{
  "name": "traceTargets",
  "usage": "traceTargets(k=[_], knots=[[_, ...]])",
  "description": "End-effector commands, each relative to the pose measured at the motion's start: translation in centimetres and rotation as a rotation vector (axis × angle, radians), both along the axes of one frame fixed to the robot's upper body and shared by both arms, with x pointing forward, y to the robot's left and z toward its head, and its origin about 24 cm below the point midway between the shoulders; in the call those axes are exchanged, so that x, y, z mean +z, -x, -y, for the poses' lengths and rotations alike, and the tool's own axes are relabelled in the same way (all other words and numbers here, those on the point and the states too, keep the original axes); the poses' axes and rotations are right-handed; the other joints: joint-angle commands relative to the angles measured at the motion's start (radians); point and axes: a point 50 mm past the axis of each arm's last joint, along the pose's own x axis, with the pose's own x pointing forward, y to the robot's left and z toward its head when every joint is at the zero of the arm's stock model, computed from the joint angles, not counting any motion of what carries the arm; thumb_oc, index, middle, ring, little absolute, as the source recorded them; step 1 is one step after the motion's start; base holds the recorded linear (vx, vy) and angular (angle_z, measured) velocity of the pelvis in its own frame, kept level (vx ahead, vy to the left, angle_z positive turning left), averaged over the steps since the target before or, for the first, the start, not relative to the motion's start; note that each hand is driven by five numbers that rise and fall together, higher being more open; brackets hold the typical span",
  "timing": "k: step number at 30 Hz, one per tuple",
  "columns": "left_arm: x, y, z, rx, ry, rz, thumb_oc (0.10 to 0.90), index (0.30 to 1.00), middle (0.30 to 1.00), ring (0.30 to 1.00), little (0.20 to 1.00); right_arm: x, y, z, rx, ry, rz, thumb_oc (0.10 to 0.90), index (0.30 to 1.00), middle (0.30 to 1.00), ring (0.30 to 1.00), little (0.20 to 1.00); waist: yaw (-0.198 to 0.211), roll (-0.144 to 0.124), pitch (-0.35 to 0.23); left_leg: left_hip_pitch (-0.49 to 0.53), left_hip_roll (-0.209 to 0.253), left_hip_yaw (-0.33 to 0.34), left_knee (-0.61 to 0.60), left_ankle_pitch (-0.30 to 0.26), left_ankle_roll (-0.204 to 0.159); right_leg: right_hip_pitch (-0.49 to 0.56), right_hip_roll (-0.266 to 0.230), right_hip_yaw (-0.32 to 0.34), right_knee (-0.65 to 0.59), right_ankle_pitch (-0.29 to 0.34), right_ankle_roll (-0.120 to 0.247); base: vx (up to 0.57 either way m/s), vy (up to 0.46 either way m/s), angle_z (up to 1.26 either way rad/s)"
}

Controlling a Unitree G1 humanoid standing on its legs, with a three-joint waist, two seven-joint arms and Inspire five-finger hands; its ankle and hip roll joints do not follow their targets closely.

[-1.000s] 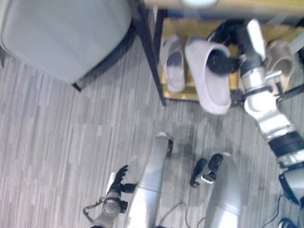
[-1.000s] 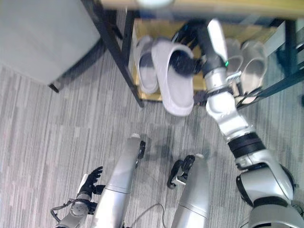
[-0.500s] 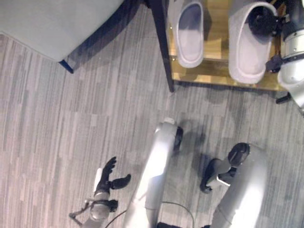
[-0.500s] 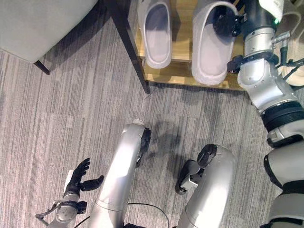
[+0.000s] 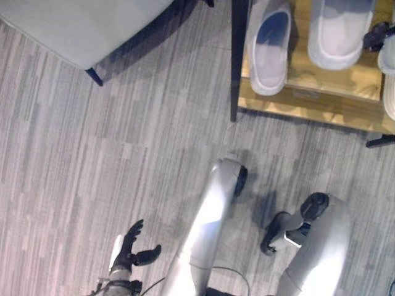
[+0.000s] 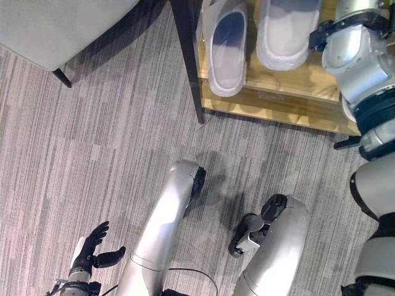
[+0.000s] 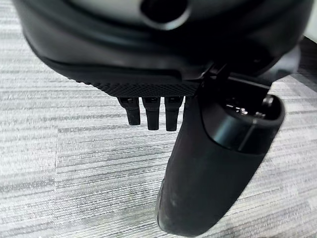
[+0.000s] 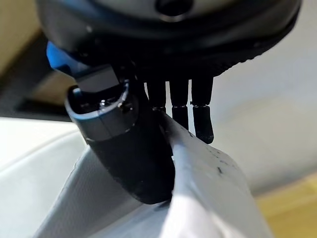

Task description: Arrange the slippers neatly on the shoe rack.

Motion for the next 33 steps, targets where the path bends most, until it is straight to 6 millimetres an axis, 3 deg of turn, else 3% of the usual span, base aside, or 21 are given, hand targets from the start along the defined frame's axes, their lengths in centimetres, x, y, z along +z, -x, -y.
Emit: traceTargets(k=[1,5,6,11,12,13,21,25,29,33], knots=[[0.1,2.5,-1.5,0.004,-0.062,-0.029,0.8,0.9,0.9,0.9,0.9,5.8,3.1,-1.7,0.074,0.025,0.221,0.4,0.3,0.3,0.3,0.3,0.019,0.012,-0.023,0.113,0.04,-0.037,0.069,-0.326,0.068,-0.022,0.015,0.044,-0.045,0.084,-0.121,0.03,0.023,-0.11],[0.0,2.6,-1.3,0.013,-0.042,-0.034,0.8,0.9,0.9,0.9,0.9,4.9,2.5,-2.0,0.095,0.026,0.187,0.4,0.3,0.3,0.3,0.3,0.016,0.013,-0.023,0.113,0.046,-0.039,0.088,-0.341,0.067,-0.024,0.018,0.049,-0.029,0.077,-0.126,0.0,0.018,-0.07],[0.1,2.9,-1.2,0.008,-0.038,-0.032,0.8,0.9,0.9,0.9,0.9,4.4,2.1,-1.7,0.079,0.016,0.162,0.4,0.3,0.3,0.3,0.3,0.021,0.026,-0.023,0.113,0.049,-0.044,0.095,-0.347,0.068,-0.025,0.014,0.046,-0.027,0.069,-0.132,0.0,0.048,-0.06],[-0.1,3.8,-1.2,0.007,-0.037,-0.05,0.8,0.9,0.9,0.9,0.9,4.3,2.2,-1.6,0.05,0.068,0.156,0.4,0.3,0.3,0.3,0.3,0.036,0.04,-0.023,0.113,0.045,-0.059,0.103,-0.354,0.068,-0.023,0.011,0.039,-0.026,0.068,-0.135,0.0,0.018,-0.03],[-0.4,4.6,-1.4,0.017,-0.057,-0.078,0.8,0.9,0.9,0.9,0.9,4.1,2.0,-1.7,0.02,0.094,0.161,0.483,0.425,0.425,0.425,0.425,0.04,0.041,-0.023,0.113,0.047,-0.06,0.105,-0.354,0.067,-0.023,0.012,0.037,-0.023,0.069,-0.135,0.0,0.0,0.0],[-0.6,4.9,-1.5,0.029,-0.058,-0.088,0.8,0.9,0.9,0.9,0.9,3.8,1.8,-1.7,-0.001,0.112,0.153,0.8,0.9,0.9,0.9,0.9,0.042,0.041,-0.023,0.113,0.048,-0.062,0.108,-0.356,0.066,-0.023,0.014,0.034,-0.022,0.066,-0.138,0.0,0.0,0.0],[-1.5,5.3,-1.9,0.074,-0.082,-0.125,0.8,0.9,0.9,0.9,0.9,3.6,1.1,-3.1,-0.011,0.154,0.143,0.8,0.9,0.9,0.9,0.9,0.038,0.037,-0.023,0.113,0.051,-0.08,0.137,-0.358,0.059,-0.025,0.02,0.024,-0.005,0.053,-0.147,0.0,-0.004,-0.03],[-1.2,4.8,-1.6,0.07,-0.063,-0.093,0.8,0.9,0.9,0.9,0.9,3.4,1.2,-2.9,-0.023,0.17,0.146,0.8,0.9,0.9,0.9,0.9,0.039,0.037,-0.023,0.113,0.049,-0.086,0.146,-0.358,0.059,-0.025,0.018,0.024,-0.005,0.051,-0.148,0.0,0.0,0.0],[0.2,3.0,-0.8,-0.006,-0.045,-0.009,0.8,0.9,0.9,0.9,0.9,2.4,1.2,-1.7,-0.04,0.177,0.126,0.8,0.9,0.9,0.9,0.9,0.029,0.032,-0.023,0.113,0.048,-0.095,0.161,-0.358,0.058,-0.025,0.022,0.018,0.003,0.048,-0.152,0.0,0.0,0.0],[0.5,3.0,-0.9,-0.026,-0.057,0.0,0.8,0.9,0.9,0.9,0.9,1.9,1.2,-1.6,-0.026,0.173,0.118,0.8,0.9,0.9,0.9,0.9,0.024,0.026,-0.023,0.113,0.05,-0.098,0.169,-0.358,0.056,-0.025,0.023,0.015,0.008,0.043,-0.154,0.0,0.0,0.0]])
